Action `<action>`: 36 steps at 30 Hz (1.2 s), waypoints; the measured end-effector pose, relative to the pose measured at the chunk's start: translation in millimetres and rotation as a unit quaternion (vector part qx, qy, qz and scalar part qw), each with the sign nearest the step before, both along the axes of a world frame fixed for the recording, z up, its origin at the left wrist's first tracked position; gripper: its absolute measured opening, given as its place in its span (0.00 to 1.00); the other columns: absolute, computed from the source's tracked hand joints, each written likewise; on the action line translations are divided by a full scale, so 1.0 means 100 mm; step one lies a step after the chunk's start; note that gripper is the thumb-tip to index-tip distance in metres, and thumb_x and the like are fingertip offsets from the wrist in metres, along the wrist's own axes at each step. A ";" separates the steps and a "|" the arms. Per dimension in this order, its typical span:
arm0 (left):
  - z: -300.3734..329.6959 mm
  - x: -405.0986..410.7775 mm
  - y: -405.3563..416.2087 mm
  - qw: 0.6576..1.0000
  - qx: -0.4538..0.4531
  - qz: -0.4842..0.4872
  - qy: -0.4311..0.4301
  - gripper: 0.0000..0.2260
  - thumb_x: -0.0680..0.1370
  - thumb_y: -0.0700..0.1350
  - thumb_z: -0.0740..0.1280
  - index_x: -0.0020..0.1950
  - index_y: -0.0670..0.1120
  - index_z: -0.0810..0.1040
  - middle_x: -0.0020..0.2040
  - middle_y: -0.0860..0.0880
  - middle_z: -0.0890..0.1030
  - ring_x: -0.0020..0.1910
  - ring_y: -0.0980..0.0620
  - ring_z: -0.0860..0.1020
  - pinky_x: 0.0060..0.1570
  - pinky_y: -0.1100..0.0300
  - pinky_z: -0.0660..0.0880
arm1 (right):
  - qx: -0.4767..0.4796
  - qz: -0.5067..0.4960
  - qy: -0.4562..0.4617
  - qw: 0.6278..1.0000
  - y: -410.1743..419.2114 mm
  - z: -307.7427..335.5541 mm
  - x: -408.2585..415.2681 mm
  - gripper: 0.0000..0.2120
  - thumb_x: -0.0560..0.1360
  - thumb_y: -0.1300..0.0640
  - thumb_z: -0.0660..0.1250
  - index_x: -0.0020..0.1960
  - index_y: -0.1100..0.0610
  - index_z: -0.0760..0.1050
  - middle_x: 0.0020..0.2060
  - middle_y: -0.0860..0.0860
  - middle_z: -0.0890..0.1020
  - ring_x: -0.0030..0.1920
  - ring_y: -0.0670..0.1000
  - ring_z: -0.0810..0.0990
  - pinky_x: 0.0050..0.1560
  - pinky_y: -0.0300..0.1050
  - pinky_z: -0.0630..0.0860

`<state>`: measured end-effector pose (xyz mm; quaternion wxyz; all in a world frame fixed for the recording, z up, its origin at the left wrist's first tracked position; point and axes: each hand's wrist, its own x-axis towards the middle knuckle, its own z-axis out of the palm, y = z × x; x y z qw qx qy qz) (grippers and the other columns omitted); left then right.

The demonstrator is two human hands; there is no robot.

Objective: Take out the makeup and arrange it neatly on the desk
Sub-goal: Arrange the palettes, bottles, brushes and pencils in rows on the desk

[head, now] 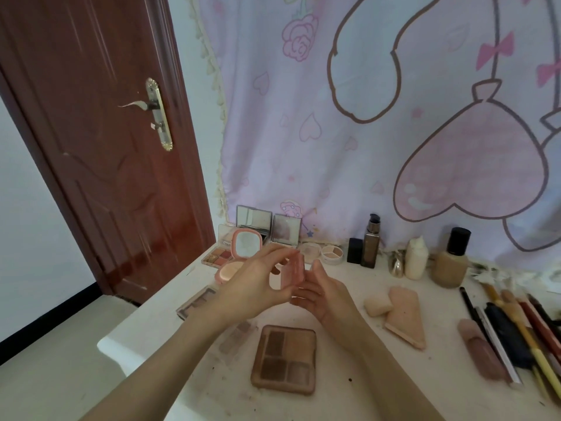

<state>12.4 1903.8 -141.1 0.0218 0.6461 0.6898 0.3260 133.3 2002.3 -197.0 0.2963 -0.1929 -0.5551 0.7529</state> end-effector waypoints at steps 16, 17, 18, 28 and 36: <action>0.03 0.01 -0.10 0.998 -0.024 -0.060 -0.027 0.21 0.68 0.46 0.76 0.59 0.48 0.77 0.53 0.54 0.77 0.51 0.58 0.76 0.53 0.64 0.74 | -0.006 0.046 0.001 0.999 -0.06 0.04 0.05 0.11 0.78 0.54 0.61 0.53 0.55 0.80 0.49 0.57 0.84 0.52 0.56 0.82 0.51 0.47 0.79; 0.04 0.01 -0.10 0.997 -0.026 -0.066 -0.033 0.21 0.68 0.46 0.76 0.59 0.48 0.77 0.52 0.55 0.77 0.51 0.58 0.76 0.54 0.63 0.74 | -0.006 0.050 0.000 0.999 -0.06 0.04 0.06 0.11 0.79 0.55 0.61 0.54 0.56 0.79 0.50 0.57 0.84 0.52 0.56 0.82 0.51 0.47 0.79; 0.05 0.00 -0.10 0.996 -0.029 -0.072 -0.040 0.20 0.68 0.45 0.76 0.58 0.48 0.77 0.52 0.55 0.77 0.51 0.58 0.76 0.55 0.63 0.74 | -0.010 0.055 0.002 0.998 -0.06 0.04 0.06 0.11 0.79 0.55 0.60 0.55 0.57 0.79 0.50 0.58 0.83 0.52 0.56 0.82 0.51 0.47 0.79; 0.07 -0.10 -0.14 0.992 -0.066 -0.080 -0.075 0.20 0.66 0.46 0.77 0.56 0.55 0.78 0.51 0.58 0.79 0.54 0.57 0.78 0.55 0.56 0.77 | -0.045 0.102 0.033 0.993 -0.07 0.02 0.07 0.14 0.79 0.58 0.59 0.60 0.64 0.75 0.55 0.62 0.80 0.55 0.58 0.81 0.49 0.47 0.79; 0.11 -0.13 -0.19 0.963 -0.053 -0.086 -0.249 0.20 0.72 0.38 0.71 0.59 0.57 0.75 0.54 0.56 0.81 0.54 0.60 0.79 0.51 0.68 0.75 | -0.141 0.134 0.091 0.977 0.01 -0.02 0.04 0.18 0.74 0.54 0.62 0.59 0.64 0.75 0.56 0.63 0.80 0.58 0.60 0.79 0.53 0.48 0.78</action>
